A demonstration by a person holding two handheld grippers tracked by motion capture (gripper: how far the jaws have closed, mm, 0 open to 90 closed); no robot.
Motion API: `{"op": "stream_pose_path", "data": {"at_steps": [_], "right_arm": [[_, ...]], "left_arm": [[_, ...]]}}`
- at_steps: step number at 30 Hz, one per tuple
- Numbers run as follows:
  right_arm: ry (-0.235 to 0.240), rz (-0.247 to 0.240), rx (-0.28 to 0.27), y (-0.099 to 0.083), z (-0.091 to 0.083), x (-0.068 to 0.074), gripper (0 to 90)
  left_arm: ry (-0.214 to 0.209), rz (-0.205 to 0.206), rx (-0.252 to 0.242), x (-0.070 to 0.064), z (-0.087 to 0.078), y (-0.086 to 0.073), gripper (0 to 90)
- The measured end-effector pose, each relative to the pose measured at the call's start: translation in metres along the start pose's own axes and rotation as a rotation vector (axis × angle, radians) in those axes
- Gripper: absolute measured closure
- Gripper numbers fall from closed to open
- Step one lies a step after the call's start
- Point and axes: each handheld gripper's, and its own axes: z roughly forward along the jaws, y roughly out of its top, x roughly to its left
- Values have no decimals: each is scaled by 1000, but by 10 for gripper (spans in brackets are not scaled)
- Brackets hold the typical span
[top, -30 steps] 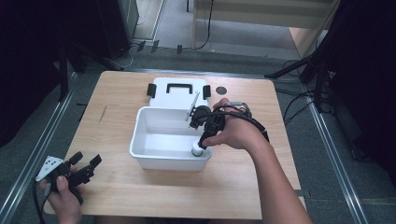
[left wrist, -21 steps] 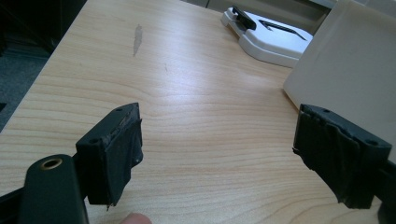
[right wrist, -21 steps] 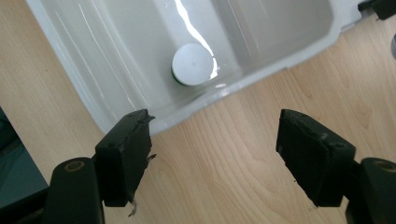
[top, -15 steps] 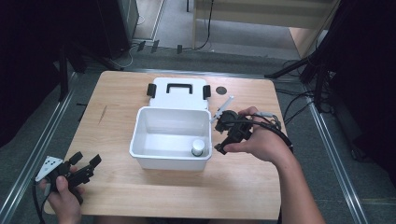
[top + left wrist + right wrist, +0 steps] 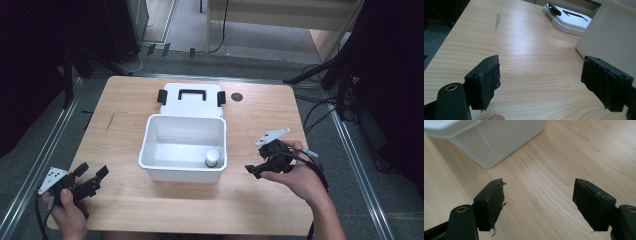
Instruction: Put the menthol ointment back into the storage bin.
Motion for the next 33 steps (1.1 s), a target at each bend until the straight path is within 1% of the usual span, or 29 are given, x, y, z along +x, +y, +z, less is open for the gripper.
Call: {"op": "stream_pose_path", "data": {"at_steps": [3,6,8,9,11,16,17,19,21,22,23,27,28,29,30,31,32,33], "right_arm": [[-27,11,-55,-18,3,-1,258],[-34,39,-106,-37,6,-2,257],[-43,51,-126,-48,9,-1,257],[-48,62,-140,-58,12,-1,257],[-57,66,-156,-67,14,-1,254],[-66,101,-232,-99,23,0,253],[-69,117,-252,-107,24,0,253],[-76,134,-284,-118,25,0,253],[-86,167,-327,-132,25,-2,253],[-91,177,-337,-137,25,-3,253],[-103,190,-354,-146,25,-5,252],[-135,240,-380,-171,24,-13,235],[-142,257,-391,-177,24,-16,218],[-136,280,-380,-182,22,-19,181],[-123,308,-391,-186,19,-21,151],[-123,332,-409,-190,17,-23,151],[-134,349,-429,-193,14,-25,154],[-141,356,-449,-197,11,-26,154]], "left_arm": [[0,0,3,0,0,0,161],[-1,0,2,0,0,0,161],[0,0,0,0,0,0,161],[-1,0,0,0,0,0,161],[-1,0,0,0,0,0,161],[-2,-1,-2,0,0,0,161],[-2,-1,-2,0,0,0,161],[-2,-2,-2,0,0,0,161],[-3,-2,-2,0,0,0,161],[-3,-1,-2,0,0,0,161],[-3,-1,-2,0,0,0,161],[-8,-2,6,0,0,0,161],[-7,-2,5,0,0,0,161],[-9,-2,7,0,0,0,161],[-7,-2,6,0,0,0,161],[-6,-2,7,0,0,0,161],[-6,0,8,0,0,0,161],[-6,0,8,0,0,0,161]]}}
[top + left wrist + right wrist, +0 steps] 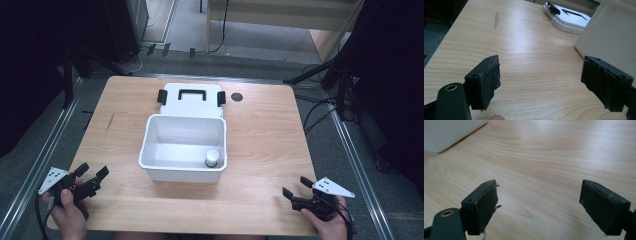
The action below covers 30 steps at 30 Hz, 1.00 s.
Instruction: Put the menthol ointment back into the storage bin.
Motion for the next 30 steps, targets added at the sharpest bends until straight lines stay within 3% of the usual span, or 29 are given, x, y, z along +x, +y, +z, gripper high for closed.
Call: {"op": "stream_pose_path", "data": {"at_steps": [4,8,13,17,19,22,25,26,30], "right_arm": [[-58,27,-86,-5,-11,-8,148],[-126,50,-139,-7,-18,-14,148],[-258,155,-151,-12,-25,-14,161],[-230,156,-167,-14,-28,-15,53],[-254,165,-176,-14,-28,-17,31],[-284,184,-178,-14,-29,-18,31],[-284,174,-181,-15,-29,-16,31],[-264,167,-178,-15,-29,-14,30],[-277,153,-157,-14,-27,-12,31]], "left_arm": [[-1,-1,-3,0,0,0,161],[-2,-1,-3,0,0,0,161],[-3,-1,-2,0,0,0,161],[-3,0,-1,0,0,0,161],[-2,1,1,0,0,0,161],[-1,5,1,0,0,0,162],[-4,4,0,0,0,0,162],[-4,5,1,0,0,0,162],[-3,6,2,0,0,0,164]]}}
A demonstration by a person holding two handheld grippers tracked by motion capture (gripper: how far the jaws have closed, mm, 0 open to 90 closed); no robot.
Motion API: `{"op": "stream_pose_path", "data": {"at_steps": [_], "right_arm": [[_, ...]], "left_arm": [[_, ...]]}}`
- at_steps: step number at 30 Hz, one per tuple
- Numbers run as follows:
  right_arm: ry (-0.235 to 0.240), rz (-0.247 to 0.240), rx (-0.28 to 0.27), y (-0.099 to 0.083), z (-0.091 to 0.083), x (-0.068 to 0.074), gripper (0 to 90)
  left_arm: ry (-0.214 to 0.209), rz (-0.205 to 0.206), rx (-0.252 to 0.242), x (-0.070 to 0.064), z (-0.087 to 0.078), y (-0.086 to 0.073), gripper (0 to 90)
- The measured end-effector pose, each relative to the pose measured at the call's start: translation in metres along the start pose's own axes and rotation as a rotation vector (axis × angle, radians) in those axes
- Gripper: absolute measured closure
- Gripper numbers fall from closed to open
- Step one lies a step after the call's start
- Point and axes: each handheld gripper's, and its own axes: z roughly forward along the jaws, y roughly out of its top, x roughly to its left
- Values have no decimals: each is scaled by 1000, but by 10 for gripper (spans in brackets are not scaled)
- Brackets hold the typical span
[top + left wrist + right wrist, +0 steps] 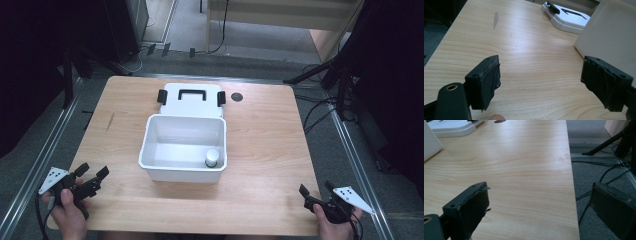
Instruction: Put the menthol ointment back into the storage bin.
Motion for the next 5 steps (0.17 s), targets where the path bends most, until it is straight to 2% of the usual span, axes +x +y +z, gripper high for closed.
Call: {"op": "stream_pose_path", "data": {"at_steps": [2,5], "right_arm": [[-9,0,6,0,1,1,31],[6,7,12,0,1,0,31]], "left_arm": [[0,5,2,0,0,0,164],[1,7,3,-1,0,0,164]]}}
